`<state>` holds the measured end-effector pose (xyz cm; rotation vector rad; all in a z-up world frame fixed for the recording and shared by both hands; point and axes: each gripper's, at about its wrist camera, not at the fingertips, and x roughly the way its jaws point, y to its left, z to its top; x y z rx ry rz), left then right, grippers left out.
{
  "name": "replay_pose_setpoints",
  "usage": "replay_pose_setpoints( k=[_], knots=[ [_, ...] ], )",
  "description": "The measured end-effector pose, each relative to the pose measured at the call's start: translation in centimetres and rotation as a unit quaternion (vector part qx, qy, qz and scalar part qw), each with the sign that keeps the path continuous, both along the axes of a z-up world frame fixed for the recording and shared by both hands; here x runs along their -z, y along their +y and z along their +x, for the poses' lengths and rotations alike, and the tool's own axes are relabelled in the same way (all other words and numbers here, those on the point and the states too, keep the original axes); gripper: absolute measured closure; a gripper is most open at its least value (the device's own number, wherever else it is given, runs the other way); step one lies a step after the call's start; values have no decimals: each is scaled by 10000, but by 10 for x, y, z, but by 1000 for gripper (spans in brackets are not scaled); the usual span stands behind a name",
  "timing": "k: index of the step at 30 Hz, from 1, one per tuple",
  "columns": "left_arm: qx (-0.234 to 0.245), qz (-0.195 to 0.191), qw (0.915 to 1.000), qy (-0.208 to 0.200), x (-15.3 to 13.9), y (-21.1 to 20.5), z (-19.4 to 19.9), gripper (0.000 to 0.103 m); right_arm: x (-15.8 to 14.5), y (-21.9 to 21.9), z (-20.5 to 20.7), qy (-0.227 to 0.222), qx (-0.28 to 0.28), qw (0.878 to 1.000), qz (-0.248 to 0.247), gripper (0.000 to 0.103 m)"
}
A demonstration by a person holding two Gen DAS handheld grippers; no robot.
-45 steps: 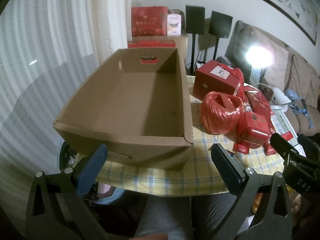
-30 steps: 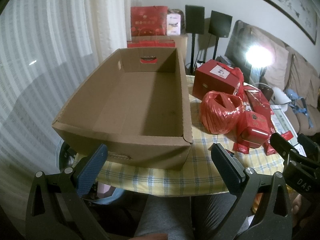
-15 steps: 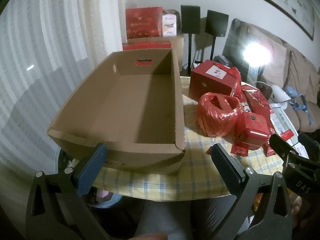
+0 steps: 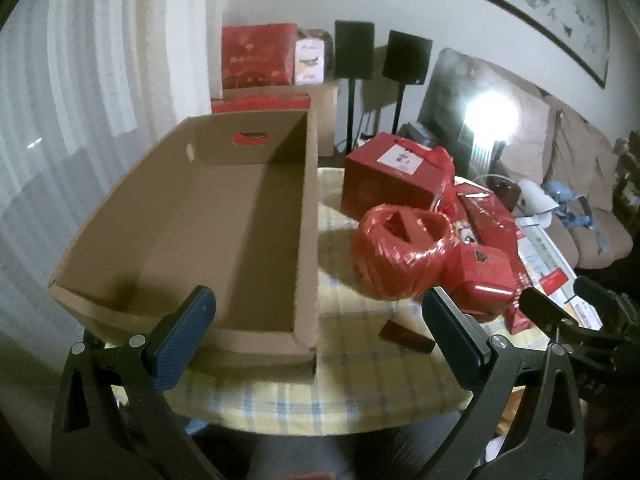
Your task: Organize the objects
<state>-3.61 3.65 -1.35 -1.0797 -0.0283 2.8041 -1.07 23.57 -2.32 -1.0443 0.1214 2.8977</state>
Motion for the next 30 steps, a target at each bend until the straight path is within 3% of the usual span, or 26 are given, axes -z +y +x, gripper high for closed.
replay_pose_setpoints(
  k=[5, 16, 21, 30],
  knots=[
    [203, 90, 9998, 0, 1, 12, -9, 0, 1, 19, -3, 60, 124, 9999, 5, 0],
    [793, -103, 9966, 210, -2, 56, -32, 0, 10, 39, -16, 68, 113, 9999, 12, 1],
    [992, -48, 9950, 61, 0, 71, -53, 9, 21, 38, -24, -99, 15, 9999, 1, 2],
    [1179, 105, 9926, -277, 14, 88, -81, 10, 31, 41, -30, -202, 2, 9998, -79, 2]
  ],
)
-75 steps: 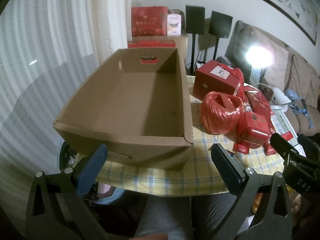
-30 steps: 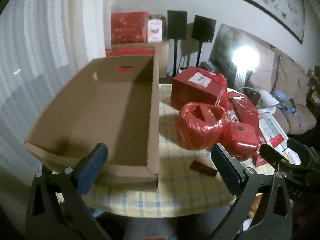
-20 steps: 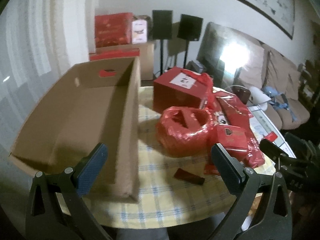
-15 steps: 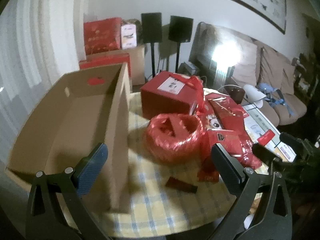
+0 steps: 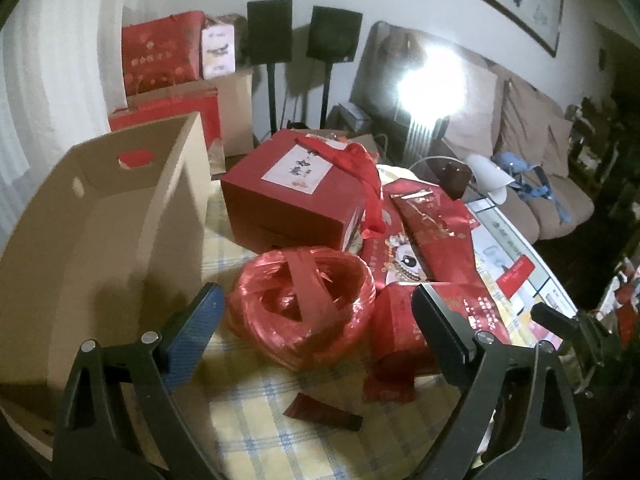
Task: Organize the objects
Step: 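Lower the right tool onto the red square tin and close it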
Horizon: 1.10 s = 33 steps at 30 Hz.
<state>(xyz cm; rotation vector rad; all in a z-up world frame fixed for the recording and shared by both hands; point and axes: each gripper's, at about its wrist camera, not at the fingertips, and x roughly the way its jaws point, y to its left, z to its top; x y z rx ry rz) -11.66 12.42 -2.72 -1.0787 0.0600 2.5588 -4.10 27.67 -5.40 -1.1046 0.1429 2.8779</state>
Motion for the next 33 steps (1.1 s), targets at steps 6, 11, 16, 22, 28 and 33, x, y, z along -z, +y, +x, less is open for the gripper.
replay_pose_setpoints(
  k=[6, 11, 16, 22, 28, 33],
  knots=[
    [-17, -207, 9998, -12, 11, 12, -8, 10, 3, 1, -2, -33, -21, 10000, -47, 3],
    [-54, -169, 9998, -119, 20, 10, -8, 10, 6, -3, -4, 25, -182, 9997, -188, 4],
    [-94, -101, 9998, -118, 15, 8, -4, 10, 18, -16, -15, -1, -312, 9993, -222, 4],
    [-207, 124, 9997, -81, -1, -6, -3, 9, 29, -27, -28, 68, -264, 9993, -264, 4],
    [-307, 171, 9994, -7, -13, -19, -2, 9, 36, -34, -41, 51, -161, 9997, -156, 10],
    [-318, 245, 9992, -21, -14, -25, 2, 9, 39, -37, -47, 33, -154, 9999, 26, 11]
  ],
)
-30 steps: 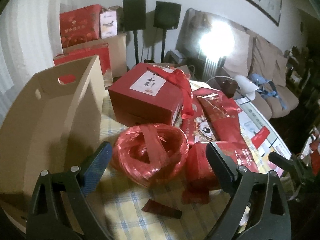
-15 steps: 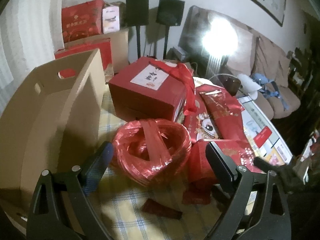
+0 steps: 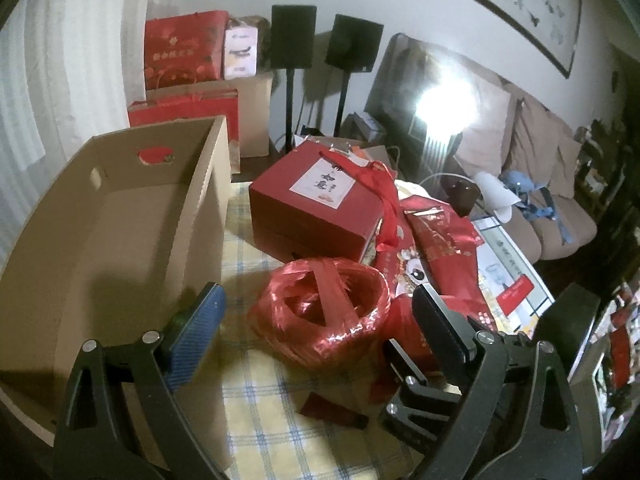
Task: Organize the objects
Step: 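Lower the right tool onto the red square tin and close it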
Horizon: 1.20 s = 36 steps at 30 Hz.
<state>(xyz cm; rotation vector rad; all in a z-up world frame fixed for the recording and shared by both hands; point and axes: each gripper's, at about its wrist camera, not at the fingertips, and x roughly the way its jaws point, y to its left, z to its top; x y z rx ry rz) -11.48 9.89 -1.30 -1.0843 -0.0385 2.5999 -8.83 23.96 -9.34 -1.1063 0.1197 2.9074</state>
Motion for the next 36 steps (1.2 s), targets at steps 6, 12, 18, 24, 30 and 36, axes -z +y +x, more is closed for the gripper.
replay_pose_setpoints(
  k=[6, 12, 18, 24, 30, 36],
  knots=[
    [29, 41, 9999, -87, 3, -4, 6, 9, -1, 3, 1, -57, -94, 9999, -46, 13],
    [100, 71, 9998, -152, 5, -7, 19, 9, -7, 7, 9, -65, -127, 9995, -281, 14],
    [244, 117, 9993, -248, 8, -12, 37, 9, -21, 14, 24, 22, -187, 9988, -457, 14],
    [551, 37, 9976, -405, 23, -5, 63, 11, -40, 31, 41, 204, -69, 9979, -610, 14],
    [700, -259, 9952, -632, 50, 18, 77, 30, -53, 49, 58, 307, 111, 9976, -604, 14],
    [482, -416, 9951, -751, 69, 29, 70, 48, -54, 57, 70, 330, 194, 9979, -515, 14]
  ],
)
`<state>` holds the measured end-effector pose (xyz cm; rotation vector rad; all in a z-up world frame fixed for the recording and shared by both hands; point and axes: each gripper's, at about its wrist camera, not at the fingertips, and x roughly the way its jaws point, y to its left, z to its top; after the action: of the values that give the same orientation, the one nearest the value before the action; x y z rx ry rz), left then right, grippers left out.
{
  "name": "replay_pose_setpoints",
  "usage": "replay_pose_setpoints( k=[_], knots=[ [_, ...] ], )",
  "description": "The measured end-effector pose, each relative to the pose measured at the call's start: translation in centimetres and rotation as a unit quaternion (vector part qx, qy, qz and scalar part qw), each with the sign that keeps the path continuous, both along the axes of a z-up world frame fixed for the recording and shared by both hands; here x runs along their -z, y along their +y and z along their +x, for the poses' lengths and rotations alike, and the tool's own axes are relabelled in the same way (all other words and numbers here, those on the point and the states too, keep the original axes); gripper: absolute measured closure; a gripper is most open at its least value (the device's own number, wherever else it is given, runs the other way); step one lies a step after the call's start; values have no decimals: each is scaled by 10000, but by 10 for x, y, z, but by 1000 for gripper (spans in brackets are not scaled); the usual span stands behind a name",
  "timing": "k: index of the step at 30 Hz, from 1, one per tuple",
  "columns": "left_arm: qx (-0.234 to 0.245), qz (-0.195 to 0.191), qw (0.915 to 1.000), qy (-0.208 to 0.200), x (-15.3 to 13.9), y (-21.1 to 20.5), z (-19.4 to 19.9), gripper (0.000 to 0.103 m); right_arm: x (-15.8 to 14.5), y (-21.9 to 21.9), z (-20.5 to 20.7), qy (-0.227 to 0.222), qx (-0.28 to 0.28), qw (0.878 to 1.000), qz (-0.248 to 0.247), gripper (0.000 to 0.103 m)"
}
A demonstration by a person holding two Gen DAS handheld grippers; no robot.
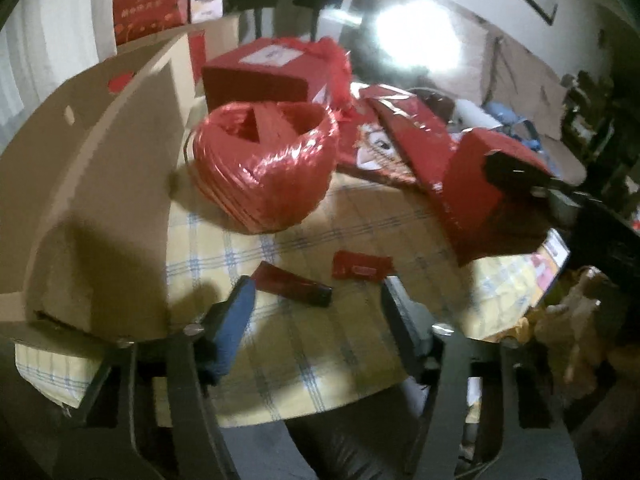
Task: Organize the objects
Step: 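Lower the right tool onto the red square tin and close it, then grasp the small red tube with the left tool while the right tool lifts the tin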
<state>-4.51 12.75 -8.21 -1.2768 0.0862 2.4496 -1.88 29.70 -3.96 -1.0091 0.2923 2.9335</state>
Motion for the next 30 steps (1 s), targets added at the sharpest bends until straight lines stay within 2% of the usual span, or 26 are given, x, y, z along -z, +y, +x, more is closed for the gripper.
replay_pose_setpoints(
  k=[3, 7, 13, 16, 17, 24, 30],
  knots=[
    [-198, -99, 9996, -186, 14, 2, -12, 59, 1, 2, 2, -12, 7, 10000, -17, 14],
    [-426, -85, 9972, -614, 32, -2, -27, 60, 1, 2, 4, -8, 6, 10000, -15, 14],
    [-499, -183, 9971, -549, 36, 0, -32, 64, 3, -1, 3, -31, -15, 10000, 59, 14],
    [-511, -251, 9973, -457, 38, 1, -33, 75, 5, -4, 1, -46, -41, 10000, 44, 14],
    [-491, -274, 9975, -425, 38, 1, -32, 86, 5, -5, 2, -47, -48, 10000, 51, 14],
    [-338, 164, 9983, -448, 31, -12, -23, 86, 0, -10, 1, 33, -122, 9999, 104, 14],
    [-216, 385, 9987, -251, 0, -26, -14, 86, -11, -17, -2, 158, -223, 9995, 152, 14]
  ],
)
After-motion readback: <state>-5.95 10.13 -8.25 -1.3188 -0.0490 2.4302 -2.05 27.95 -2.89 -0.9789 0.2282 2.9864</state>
